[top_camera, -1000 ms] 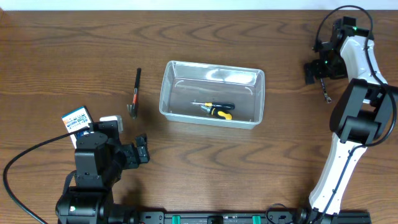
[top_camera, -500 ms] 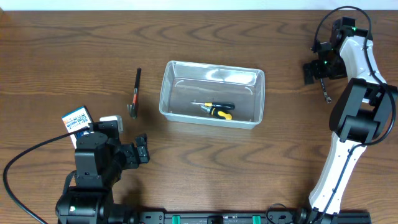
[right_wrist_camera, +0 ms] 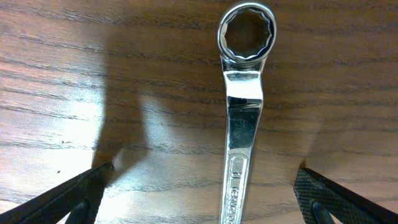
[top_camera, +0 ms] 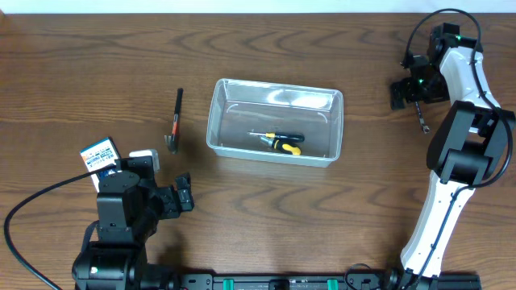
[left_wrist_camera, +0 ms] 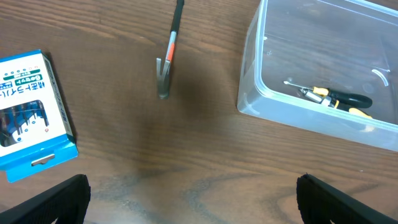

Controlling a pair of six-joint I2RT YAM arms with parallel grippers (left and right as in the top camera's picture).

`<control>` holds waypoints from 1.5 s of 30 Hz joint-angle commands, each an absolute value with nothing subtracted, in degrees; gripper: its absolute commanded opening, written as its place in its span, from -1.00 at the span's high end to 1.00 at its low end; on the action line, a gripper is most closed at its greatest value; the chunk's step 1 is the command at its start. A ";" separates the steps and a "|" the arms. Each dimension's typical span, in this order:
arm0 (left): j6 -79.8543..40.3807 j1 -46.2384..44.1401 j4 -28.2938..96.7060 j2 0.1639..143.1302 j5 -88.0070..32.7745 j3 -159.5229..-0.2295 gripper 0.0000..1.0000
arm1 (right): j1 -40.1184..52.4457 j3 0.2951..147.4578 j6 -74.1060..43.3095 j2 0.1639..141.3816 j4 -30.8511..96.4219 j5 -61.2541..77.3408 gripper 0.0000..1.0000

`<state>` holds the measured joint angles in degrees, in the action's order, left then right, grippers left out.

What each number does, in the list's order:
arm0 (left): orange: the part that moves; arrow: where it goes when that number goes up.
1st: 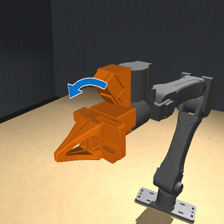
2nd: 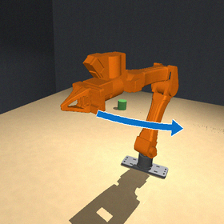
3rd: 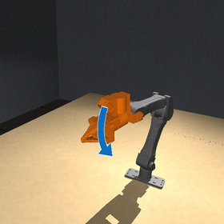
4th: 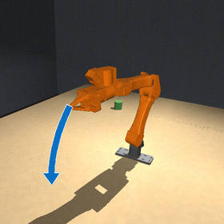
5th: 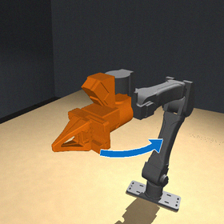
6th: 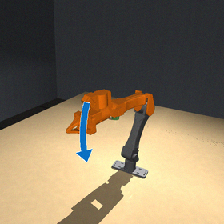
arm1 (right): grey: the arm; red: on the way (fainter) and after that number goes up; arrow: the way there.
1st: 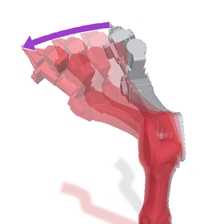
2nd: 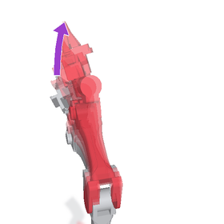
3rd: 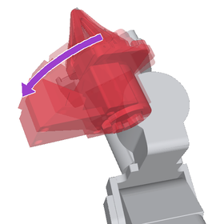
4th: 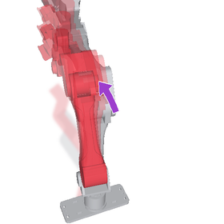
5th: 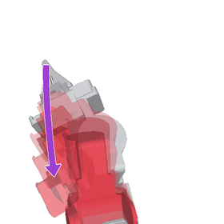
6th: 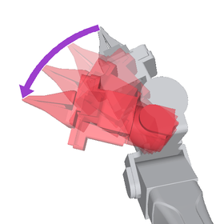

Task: Pack container
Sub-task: 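Move the right gripper over the silver wrench and lower onto it, then close the right gripper on the wrench and lift it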

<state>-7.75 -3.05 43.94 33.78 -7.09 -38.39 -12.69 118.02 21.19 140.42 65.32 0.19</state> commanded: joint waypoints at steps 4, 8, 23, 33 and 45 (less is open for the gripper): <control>-8.29 -2.81 44.14 33.98 -6.44 -39.46 -0.96 | -13.54 118.04 21.30 142.93 66.28 0.71 -0.97; -8.34 -2.81 44.14 33.98 -6.44 -39.46 -0.96 | -13.52 118.04 21.28 142.93 66.46 0.71 -0.71; -8.51 -2.81 44.14 33.98 -6.44 -39.46 -0.96 | -13.52 118.04 21.28 142.93 66.39 0.69 0.10; -8.51 -2.81 44.14 33.98 -6.44 -39.46 -0.96 | -13.52 118.04 21.28 142.93 66.50 0.69 0.46; -8.51 -2.81 44.14 33.98 -6.44 -39.46 -0.96 | -13.52 118.04 21.28 142.93 66.70 0.69 0.74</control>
